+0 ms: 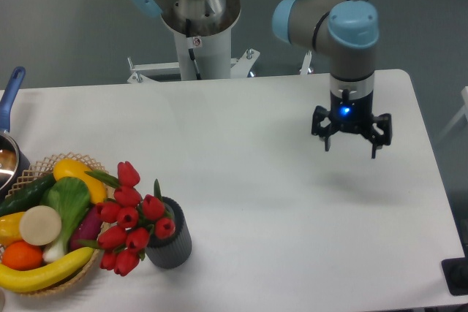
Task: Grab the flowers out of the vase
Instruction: 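Move the open gripper toward the red tulips in the grey vase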
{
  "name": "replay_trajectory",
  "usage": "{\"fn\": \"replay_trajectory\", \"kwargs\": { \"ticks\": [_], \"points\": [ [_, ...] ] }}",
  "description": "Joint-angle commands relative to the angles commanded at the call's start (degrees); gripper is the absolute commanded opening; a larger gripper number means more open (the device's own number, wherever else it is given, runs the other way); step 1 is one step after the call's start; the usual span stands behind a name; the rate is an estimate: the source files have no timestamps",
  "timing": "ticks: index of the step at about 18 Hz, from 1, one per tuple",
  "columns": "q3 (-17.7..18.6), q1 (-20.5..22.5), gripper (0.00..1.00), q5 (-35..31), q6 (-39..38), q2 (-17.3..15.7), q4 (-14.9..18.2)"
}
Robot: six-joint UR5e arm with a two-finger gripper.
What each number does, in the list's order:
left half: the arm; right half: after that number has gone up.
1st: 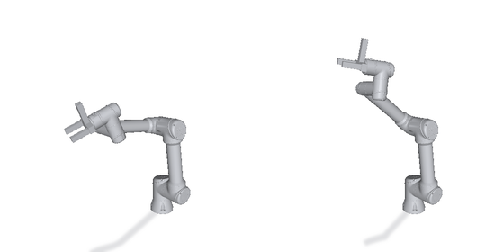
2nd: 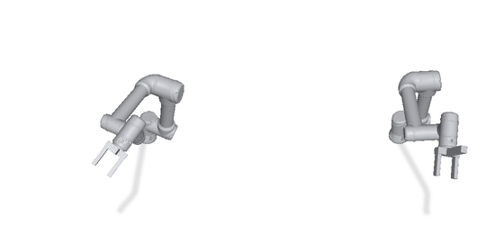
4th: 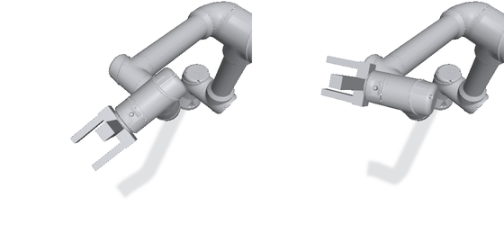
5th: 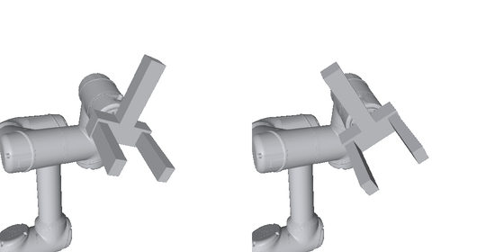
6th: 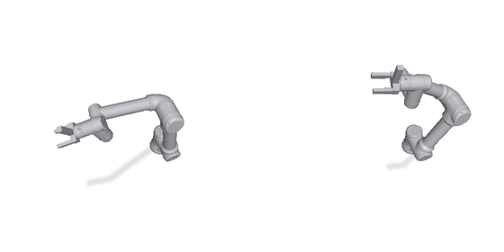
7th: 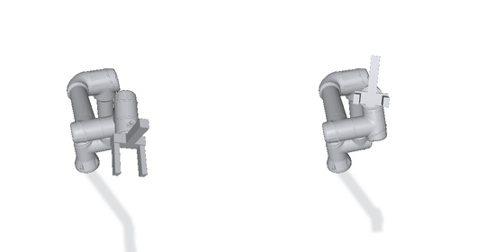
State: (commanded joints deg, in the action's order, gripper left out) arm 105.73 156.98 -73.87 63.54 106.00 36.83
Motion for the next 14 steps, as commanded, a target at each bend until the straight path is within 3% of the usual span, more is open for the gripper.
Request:
{"fn": "replay_trajectory", "kwargs": {
  "ticks": [3, 9, 14],
  "points": [
    [-0.17, -1.49, 1.00, 8.10, 0.00, 1.23, 0.00],
    [-0.35, -3.33, 1.00, 20.84, -1.76, 0.70, 0.09],
    [-0.53, -3.96, 1.00, 36.23, -1.41, 1.23, 0.09]
  ]
}}
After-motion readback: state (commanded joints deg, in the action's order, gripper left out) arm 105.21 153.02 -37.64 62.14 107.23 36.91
